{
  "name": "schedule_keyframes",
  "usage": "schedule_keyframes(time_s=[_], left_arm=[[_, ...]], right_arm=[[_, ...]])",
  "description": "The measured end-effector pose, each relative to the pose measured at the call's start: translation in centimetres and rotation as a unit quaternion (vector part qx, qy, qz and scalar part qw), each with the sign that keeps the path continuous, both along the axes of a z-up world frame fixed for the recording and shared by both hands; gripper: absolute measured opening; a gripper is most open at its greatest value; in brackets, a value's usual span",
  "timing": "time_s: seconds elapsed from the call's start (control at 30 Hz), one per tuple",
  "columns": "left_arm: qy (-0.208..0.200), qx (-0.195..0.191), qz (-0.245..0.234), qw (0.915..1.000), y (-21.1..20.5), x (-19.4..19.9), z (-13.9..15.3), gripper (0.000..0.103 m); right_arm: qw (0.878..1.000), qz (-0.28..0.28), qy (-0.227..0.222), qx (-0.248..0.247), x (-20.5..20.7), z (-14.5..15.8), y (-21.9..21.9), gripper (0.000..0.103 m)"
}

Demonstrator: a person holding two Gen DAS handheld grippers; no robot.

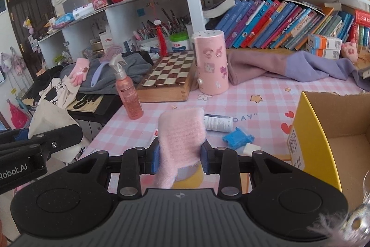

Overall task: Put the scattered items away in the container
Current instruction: 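Lift the pink glove with the right tool while the left tool lifts the white cube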

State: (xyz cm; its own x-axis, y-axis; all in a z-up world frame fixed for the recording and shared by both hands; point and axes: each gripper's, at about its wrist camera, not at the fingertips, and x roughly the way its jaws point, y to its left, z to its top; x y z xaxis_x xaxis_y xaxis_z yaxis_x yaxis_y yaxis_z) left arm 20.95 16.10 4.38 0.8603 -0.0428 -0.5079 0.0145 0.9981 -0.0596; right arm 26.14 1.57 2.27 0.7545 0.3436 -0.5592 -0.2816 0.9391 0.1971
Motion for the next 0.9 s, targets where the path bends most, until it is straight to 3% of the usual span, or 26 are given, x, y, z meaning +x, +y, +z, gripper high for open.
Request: schedule_keyframes(time_s=[0.9], left_arm=[[-0.008, -0.015, 0.008, 0.9998, 1.4, -3.1, 0.2, 0.035]], right_arm=[[1.0, 0.0, -0.016, -0.01, -2.9, 1.0, 1.1, 0.032]])
